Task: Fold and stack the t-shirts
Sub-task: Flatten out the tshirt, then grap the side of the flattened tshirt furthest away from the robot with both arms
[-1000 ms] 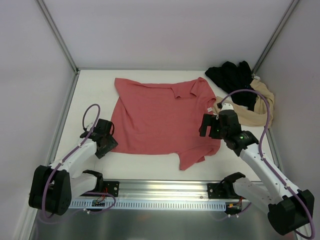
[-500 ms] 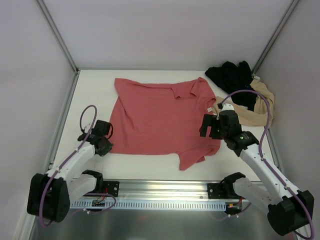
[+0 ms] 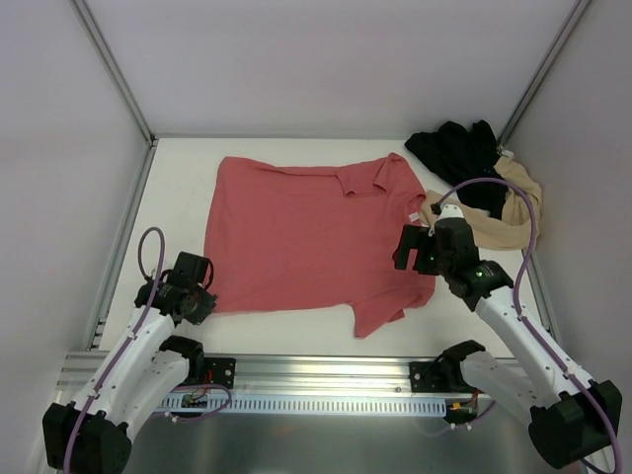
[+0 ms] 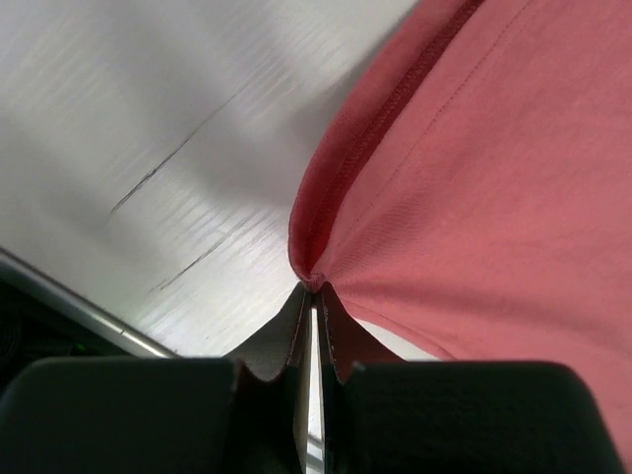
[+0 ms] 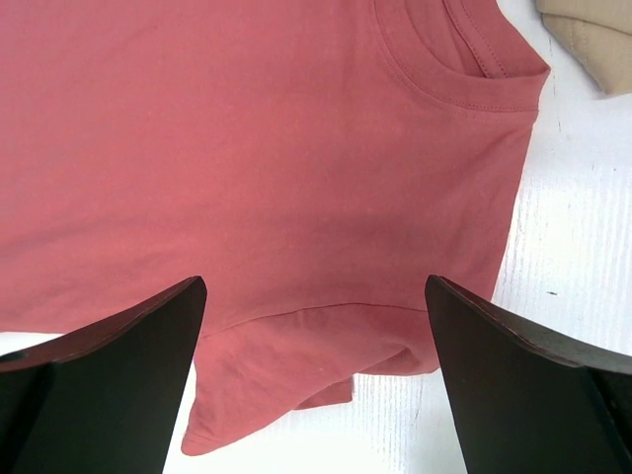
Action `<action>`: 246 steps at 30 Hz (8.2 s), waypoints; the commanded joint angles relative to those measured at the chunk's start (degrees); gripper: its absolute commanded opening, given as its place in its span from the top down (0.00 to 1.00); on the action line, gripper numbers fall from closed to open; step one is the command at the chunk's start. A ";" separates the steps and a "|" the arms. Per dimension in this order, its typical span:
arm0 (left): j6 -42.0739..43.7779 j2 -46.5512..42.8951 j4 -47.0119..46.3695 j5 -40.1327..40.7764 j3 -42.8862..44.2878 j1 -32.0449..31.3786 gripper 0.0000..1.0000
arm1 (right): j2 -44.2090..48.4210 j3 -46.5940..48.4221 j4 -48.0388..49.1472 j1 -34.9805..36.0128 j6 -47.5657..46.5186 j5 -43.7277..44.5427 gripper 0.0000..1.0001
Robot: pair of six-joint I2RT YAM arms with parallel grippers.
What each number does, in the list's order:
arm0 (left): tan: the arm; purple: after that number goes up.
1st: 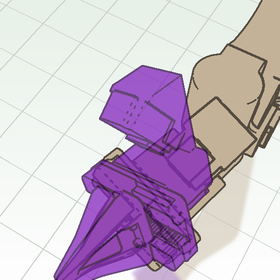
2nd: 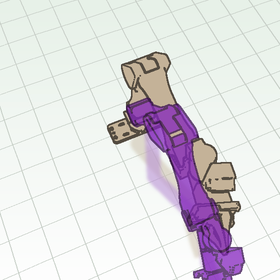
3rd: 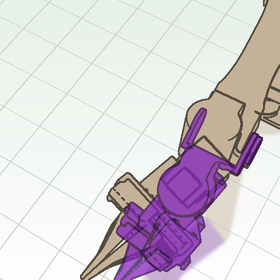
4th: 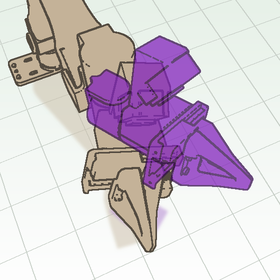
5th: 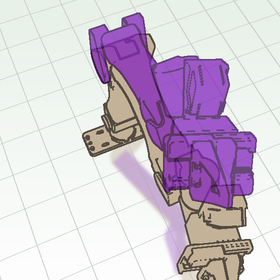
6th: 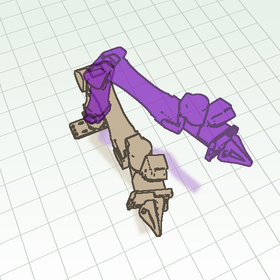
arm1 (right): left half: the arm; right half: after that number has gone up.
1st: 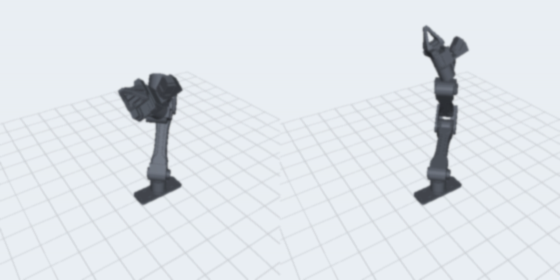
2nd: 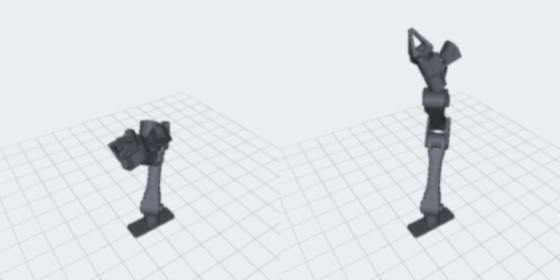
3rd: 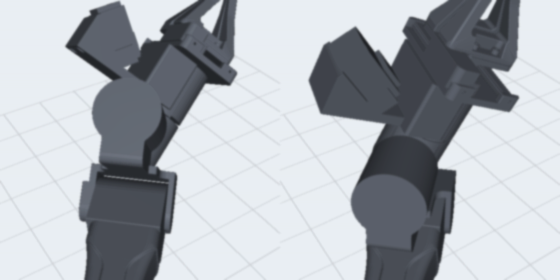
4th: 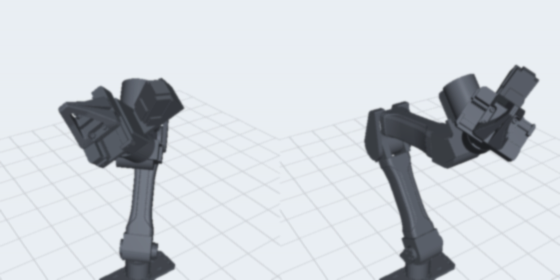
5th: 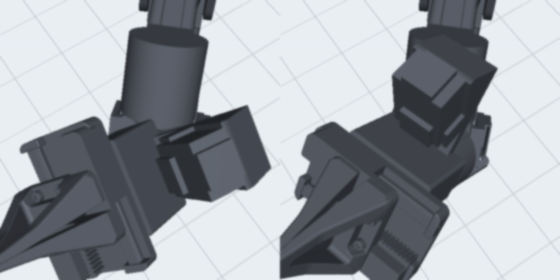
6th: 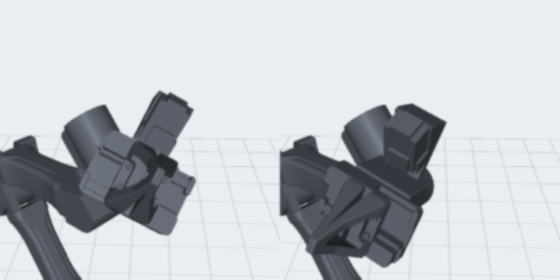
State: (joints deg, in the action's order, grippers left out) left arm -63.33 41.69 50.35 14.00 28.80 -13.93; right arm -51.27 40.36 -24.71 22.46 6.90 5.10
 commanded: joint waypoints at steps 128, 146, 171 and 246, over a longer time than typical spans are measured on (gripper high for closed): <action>29.49 5.86 -42.79 -17.16 1.00 -6.37 0.34 | -79.34 75.31 -7.55 -14.11 -7.25 -2.91 0.43; 29.58 5.95 -42.96 -16.90 0.74 -6.37 0.35 | -80.13 72.76 -7.37 -14.11 -7.07 -2.20 0.46; 29.23 5.95 -42.35 -12.36 1.78 -6.37 0.35 | -78.91 70.56 -5.79 -14.20 -7.07 -2.38 0.99; 61.57 98.93 -23.63 -28.41 94.07 18.50 0.44 | -66.42 60.36 -1.13 -15.25 -1.62 -11.43 0.99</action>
State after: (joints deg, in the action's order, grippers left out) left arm -2.90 139.09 27.57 -11.27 119.79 4.34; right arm -120.95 100.38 -26.79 7.57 4.49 -5.43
